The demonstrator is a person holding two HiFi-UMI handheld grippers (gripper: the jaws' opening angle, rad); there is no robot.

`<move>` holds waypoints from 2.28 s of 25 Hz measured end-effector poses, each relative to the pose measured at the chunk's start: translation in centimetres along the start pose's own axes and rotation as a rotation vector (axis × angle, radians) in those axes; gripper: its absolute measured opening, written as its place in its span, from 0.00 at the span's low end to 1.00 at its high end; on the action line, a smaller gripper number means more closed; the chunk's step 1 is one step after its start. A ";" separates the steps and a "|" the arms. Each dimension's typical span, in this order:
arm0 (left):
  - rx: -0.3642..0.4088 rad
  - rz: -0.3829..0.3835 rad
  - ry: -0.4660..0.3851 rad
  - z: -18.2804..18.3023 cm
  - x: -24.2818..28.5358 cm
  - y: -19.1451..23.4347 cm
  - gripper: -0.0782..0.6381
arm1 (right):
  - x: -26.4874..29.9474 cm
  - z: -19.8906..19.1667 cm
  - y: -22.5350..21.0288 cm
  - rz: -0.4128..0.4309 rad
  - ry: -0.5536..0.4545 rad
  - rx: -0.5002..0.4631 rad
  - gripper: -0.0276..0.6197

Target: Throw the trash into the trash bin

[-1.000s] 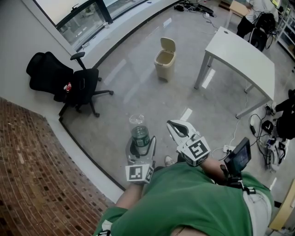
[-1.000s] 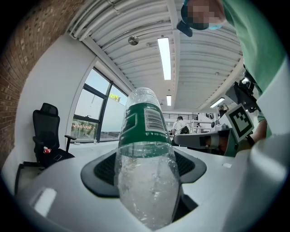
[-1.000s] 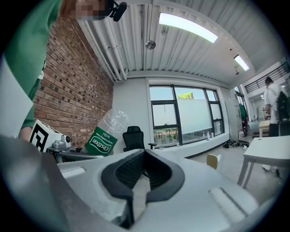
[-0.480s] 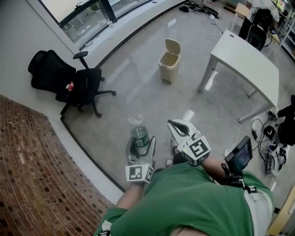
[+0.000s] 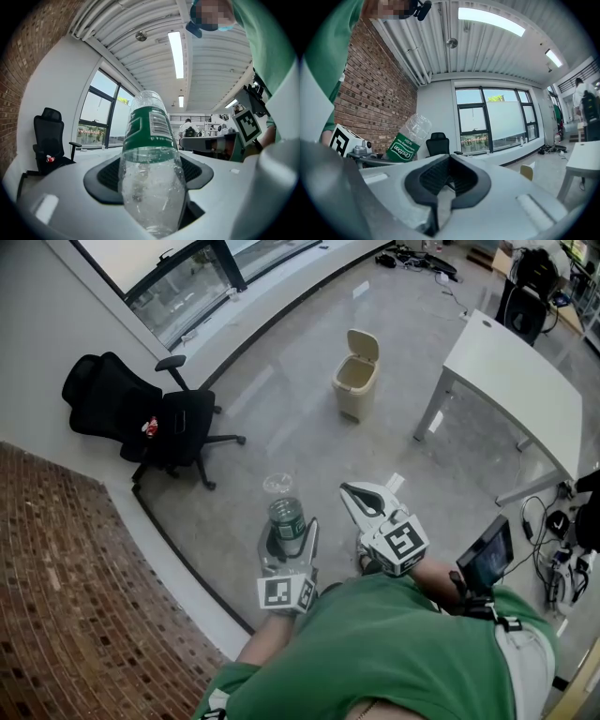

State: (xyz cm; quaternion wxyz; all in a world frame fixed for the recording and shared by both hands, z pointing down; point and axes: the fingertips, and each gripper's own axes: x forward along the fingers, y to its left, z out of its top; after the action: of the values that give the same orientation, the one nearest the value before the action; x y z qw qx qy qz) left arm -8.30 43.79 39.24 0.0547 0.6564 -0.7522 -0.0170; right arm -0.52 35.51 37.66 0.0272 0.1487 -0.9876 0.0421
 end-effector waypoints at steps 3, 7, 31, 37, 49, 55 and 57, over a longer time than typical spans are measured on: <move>0.005 0.005 0.005 0.2 2.1 0.3 0.58 | 1.2 0.2 -1.8 0.002 -0.003 0.004 0.05; 0.008 0.017 0.003 0.6 5.0 0.8 0.58 | 2.8 0.6 -4.2 0.008 -0.011 0.012 0.05; 0.005 -0.078 0.022 1.0 18.5 2.2 0.58 | 8.0 0.4 -15.7 -0.118 0.015 0.029 0.05; 0.002 -0.154 0.015 2.1 22.3 4.3 0.58 | 10.8 1.9 -17.5 -0.189 0.011 0.009 0.05; 0.010 -0.288 0.016 2.2 26.5 8.8 0.58 | 15.4 2.6 -18.3 -0.318 0.009 -0.009 0.05; 0.004 -0.324 0.019 2.1 27.3 8.9 0.58 | 15.3 2.4 -19.0 -0.370 0.021 -0.002 0.05; 0.003 -0.328 0.024 1.9 27.7 8.8 0.58 | 15.3 2.4 -19.5 -0.379 0.023 -0.006 0.05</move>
State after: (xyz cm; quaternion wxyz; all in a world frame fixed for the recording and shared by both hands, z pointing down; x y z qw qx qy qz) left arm -20.84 17.53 39.84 0.0591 0.7706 -0.6343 -0.0169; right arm -9.49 12.28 37.77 0.0465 0.3312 -0.9418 0.0350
